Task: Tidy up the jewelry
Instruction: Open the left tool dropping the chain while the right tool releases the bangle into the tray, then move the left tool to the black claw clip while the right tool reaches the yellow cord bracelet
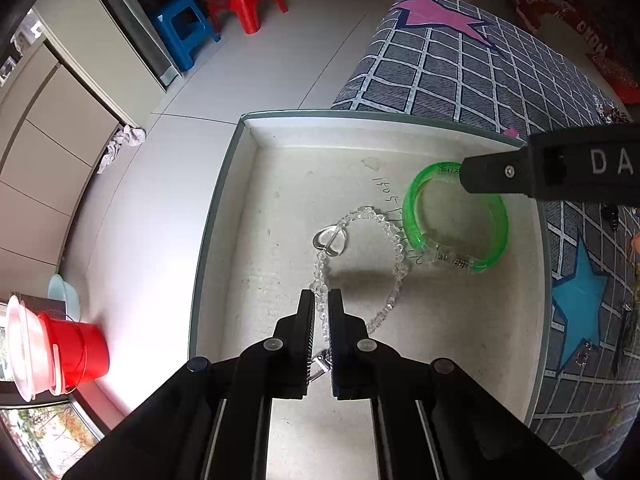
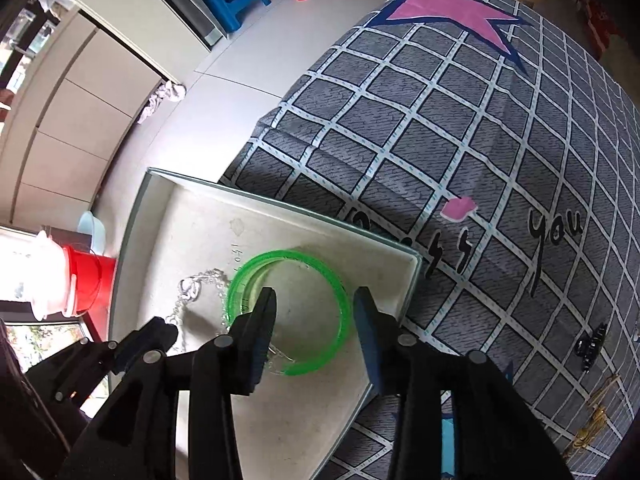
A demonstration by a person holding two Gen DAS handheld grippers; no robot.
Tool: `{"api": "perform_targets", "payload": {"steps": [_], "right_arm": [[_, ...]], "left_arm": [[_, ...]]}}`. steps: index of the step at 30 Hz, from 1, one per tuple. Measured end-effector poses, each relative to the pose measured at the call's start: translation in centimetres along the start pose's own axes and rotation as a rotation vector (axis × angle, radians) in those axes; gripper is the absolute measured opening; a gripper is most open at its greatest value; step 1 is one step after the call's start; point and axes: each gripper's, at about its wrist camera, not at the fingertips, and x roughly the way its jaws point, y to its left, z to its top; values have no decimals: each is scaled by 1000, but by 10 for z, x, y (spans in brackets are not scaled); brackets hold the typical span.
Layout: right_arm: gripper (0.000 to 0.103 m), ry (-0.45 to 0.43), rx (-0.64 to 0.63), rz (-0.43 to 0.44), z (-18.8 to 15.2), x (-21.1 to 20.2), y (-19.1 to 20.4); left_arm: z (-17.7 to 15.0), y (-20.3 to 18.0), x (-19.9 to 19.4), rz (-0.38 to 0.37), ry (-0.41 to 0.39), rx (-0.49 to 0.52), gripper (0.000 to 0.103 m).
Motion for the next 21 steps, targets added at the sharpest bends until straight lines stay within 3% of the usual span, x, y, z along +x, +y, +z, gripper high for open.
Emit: {"api": "perform_targets", "payload": {"steps": [7, 8, 9, 10, 15, 18, 21], "right_arm": [[57, -74, 74, 58, 1, -41, -11], [58, -78, 78, 59, -3, -46, -13], [60, -79, 84, 59, -8, -50, -16], [63, -80, 92, 61, -14, -53, -18], [70, -78, 133, 67, -43, -68, -29], [81, -85, 157, 62, -59, -77, -37], [81, -91, 185, 52, -77, -89, -50]], "left_arm": [[-4, -8, -17, -9, 2, 20, 14], [-4, -11, -18, -8, 4, 19, 30], [-4, -12, -20, -7, 5, 16, 58], [-5, -13, -22, -2, 18, 7, 103], [-7, -22, -39, 67, -49, 49, 103], [-7, -36, -49, 116, -64, 92, 103], [-8, -51, -53, 142, -63, 141, 103]]}}
